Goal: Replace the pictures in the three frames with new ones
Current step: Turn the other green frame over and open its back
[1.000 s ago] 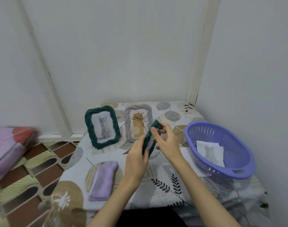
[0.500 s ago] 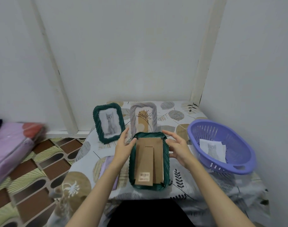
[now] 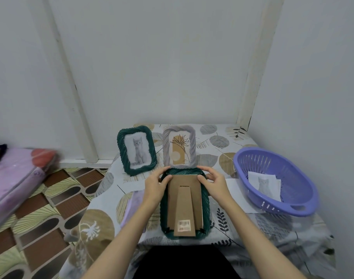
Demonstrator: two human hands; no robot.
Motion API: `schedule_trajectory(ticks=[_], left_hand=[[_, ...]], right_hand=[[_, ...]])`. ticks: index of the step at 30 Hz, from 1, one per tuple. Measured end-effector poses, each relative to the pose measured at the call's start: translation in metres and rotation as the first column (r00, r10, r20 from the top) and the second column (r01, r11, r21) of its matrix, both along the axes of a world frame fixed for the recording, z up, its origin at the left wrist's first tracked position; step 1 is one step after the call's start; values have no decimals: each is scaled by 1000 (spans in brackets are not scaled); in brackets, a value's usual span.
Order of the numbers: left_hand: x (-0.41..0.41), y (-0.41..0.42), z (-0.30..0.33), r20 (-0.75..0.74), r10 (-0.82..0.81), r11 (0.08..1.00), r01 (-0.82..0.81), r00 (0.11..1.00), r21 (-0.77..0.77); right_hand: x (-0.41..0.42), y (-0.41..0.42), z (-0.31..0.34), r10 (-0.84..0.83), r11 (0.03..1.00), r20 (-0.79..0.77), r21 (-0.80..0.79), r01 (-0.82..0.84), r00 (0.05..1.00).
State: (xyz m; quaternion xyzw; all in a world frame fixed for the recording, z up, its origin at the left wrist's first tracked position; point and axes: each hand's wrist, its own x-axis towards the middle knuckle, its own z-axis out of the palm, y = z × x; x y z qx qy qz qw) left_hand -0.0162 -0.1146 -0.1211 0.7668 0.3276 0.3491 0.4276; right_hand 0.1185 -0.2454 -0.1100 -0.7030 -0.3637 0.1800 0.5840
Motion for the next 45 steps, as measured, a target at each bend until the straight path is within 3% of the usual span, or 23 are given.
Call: schedule_trajectory(ticks=[9,14,17,23,28,35,41,45], left_hand=[[10,5,-5,72,76,997,-77,994,7],[10,14,-20,-85,-59,994,51,995,-98],[9,17,-32,-139,-61,997,54,988,-56],[16,30,-50,-324,-91,980,142,942,137],[19,39,-64,-431,-106,970,188,896,152],[21,43,-67,-467,-94,962,201,879,184],[15,33,-54,-577,-34,936,228,816,267],[-1,10,-43,-491,-123,938,263,863,227]], right_hand=[[2,13,-9,-90,995,72,-34,92,993],[13,23,-25,-131,987,5,-95,131,991],[17,28,-35,-97,986,-43,-141,90,994],[18,32,-52,-73,974,133,-205,100,988],[23,36,-66,-18,951,291,-290,106,957],[23,41,-75,-3,930,412,-333,153,911],[17,30,-60,40,921,255,-384,63,966],[7,-3,-46,148,913,231,-406,-43,962]])
